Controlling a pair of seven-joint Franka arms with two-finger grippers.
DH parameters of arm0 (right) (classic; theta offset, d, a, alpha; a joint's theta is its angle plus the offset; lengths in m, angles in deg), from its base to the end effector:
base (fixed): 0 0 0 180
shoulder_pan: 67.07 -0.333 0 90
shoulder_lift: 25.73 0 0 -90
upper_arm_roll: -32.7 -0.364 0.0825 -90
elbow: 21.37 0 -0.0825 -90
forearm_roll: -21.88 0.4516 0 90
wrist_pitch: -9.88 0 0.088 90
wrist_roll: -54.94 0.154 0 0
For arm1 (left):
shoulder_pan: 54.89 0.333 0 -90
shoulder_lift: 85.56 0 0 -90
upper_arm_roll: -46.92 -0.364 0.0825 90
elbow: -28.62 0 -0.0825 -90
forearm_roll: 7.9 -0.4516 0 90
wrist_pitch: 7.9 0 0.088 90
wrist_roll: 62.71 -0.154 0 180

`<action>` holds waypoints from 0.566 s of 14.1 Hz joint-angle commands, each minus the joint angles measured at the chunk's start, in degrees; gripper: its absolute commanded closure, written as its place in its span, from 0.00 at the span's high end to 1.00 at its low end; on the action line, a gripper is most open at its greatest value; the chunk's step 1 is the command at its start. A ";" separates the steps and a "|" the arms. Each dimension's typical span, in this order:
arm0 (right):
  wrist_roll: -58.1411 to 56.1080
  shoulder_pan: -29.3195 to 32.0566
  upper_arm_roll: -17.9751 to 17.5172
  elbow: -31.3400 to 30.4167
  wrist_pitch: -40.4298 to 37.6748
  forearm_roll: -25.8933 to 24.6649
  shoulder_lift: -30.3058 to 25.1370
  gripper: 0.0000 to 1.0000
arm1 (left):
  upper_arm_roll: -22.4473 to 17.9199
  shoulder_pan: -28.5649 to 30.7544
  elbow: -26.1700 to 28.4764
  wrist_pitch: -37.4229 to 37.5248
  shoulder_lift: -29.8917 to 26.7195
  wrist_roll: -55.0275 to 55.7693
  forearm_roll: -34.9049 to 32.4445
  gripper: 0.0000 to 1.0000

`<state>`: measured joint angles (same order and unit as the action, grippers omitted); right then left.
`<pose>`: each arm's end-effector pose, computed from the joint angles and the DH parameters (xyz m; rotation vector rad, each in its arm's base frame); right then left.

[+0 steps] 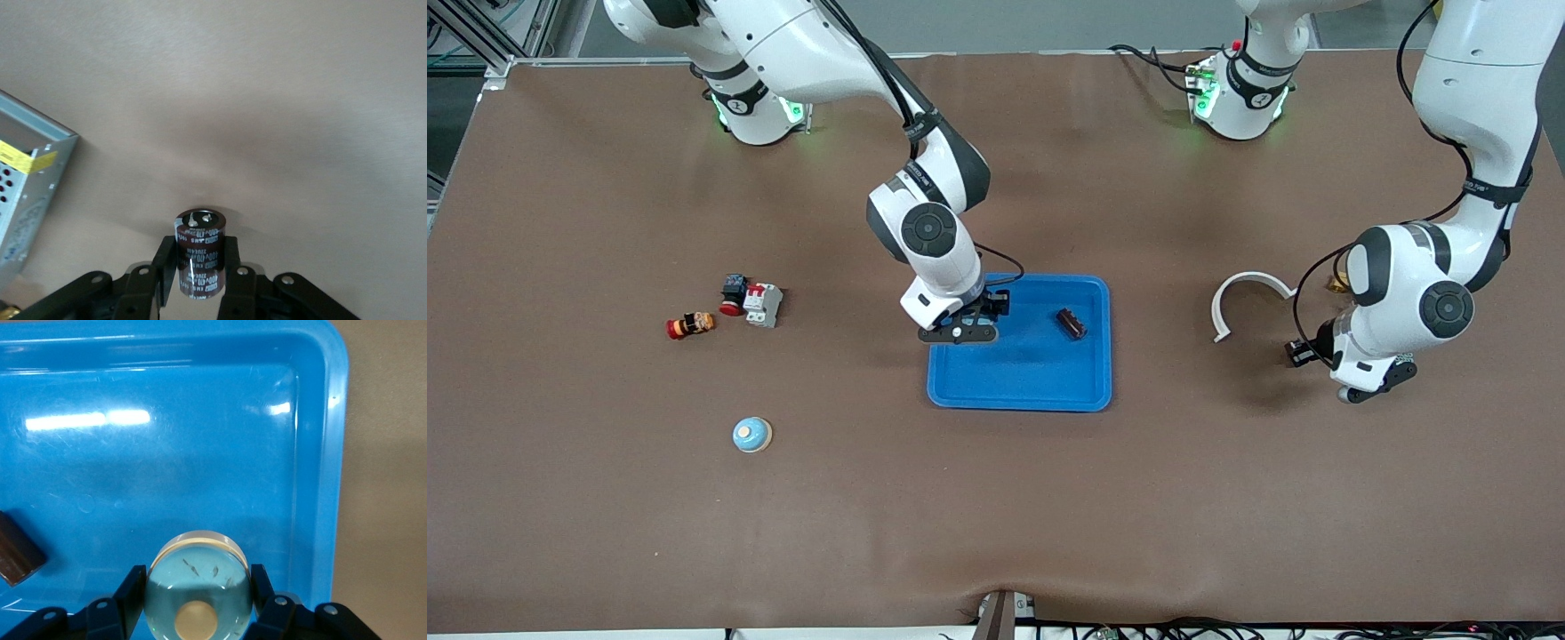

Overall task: Place electrolytic capacitor and blue bell in tray
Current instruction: 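Lower the bell into the tray while the left gripper carries the capacitor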

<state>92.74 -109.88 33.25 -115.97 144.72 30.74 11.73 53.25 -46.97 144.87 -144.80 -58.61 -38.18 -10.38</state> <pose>0.5669 0.5258 0.1813 -3.0282 0.0401 0.0473 0.6459 0.0181 0.1469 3.0630 0.6720 -0.1709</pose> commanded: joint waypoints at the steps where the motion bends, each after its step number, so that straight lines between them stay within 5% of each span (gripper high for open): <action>1: 1.40 -1.14 0.95 -0.41 1.13 -1.29 0.42 0.62 | 1.14 -0.19 0.20 0.66 -2.96 2.01 0.81 0.00; 8: 1.40 -1.58 1.04 -0.50 2.00 -1.39 1.56 0.62 | 7.80 -0.28 -7.78 12.86 -5.60 10.86 0.81 0.00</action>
<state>92.74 -110.34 33.49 -116.09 145.58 30.45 13.23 58.53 -47.14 140.59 -136.57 -63.95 -31.71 -10.32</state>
